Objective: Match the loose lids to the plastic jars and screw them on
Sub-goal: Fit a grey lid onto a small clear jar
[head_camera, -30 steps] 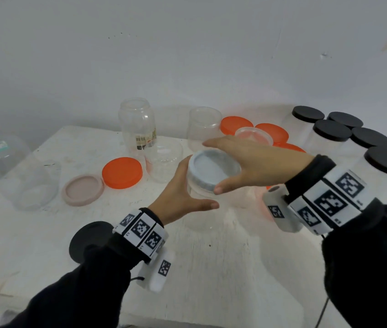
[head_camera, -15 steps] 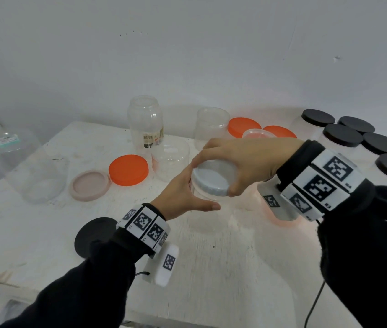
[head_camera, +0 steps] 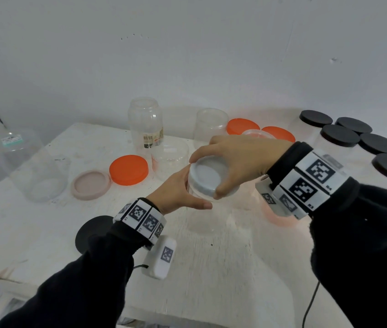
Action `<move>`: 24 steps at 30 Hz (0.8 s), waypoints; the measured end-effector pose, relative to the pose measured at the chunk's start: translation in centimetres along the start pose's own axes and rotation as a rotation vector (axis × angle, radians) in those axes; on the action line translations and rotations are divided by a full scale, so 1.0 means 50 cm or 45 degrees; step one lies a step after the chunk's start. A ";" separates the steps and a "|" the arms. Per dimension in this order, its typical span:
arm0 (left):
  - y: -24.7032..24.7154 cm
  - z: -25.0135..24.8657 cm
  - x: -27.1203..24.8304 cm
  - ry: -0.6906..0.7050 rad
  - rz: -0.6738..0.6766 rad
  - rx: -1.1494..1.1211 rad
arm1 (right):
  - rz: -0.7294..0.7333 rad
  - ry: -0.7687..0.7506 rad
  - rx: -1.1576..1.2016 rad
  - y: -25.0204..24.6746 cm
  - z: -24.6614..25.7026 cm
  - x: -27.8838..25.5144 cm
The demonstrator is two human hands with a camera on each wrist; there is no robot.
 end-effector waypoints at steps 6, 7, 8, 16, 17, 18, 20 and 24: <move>0.008 -0.006 -0.013 0.015 -0.005 -0.003 | -0.067 0.035 -0.097 0.001 0.001 -0.005; 0.008 -0.007 -0.014 0.018 -0.004 -0.003 | -0.059 0.020 -0.085 0.005 -0.001 -0.007; 0.008 -0.008 -0.015 0.020 -0.004 -0.007 | -0.056 -0.003 -0.062 0.008 0.000 -0.009; 0.017 -0.012 -0.020 0.064 -0.035 -0.042 | -0.223 -0.075 0.044 0.021 0.009 -0.028; 0.016 -0.011 -0.020 0.075 -0.055 -0.034 | -0.236 -0.073 0.044 0.022 0.007 -0.028; 0.014 -0.009 -0.020 0.082 -0.078 -0.025 | -0.253 -0.071 0.040 0.023 0.006 -0.028; 0.012 -0.005 -0.022 0.091 -0.119 -0.023 | -0.284 -0.072 0.021 0.024 0.005 -0.028; 0.014 -0.002 -0.029 0.116 -0.171 -0.023 | -0.295 -0.098 0.017 0.028 0.009 -0.028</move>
Point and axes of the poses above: each hand's wrist, its own x-axis towards the middle knuckle, its own y-axis out of the palm, z = x × y, the point moved 8 cm from there along x, towards the middle knuckle, and after that the axes turned 11 degrees about -x, right-handed, at the moved point
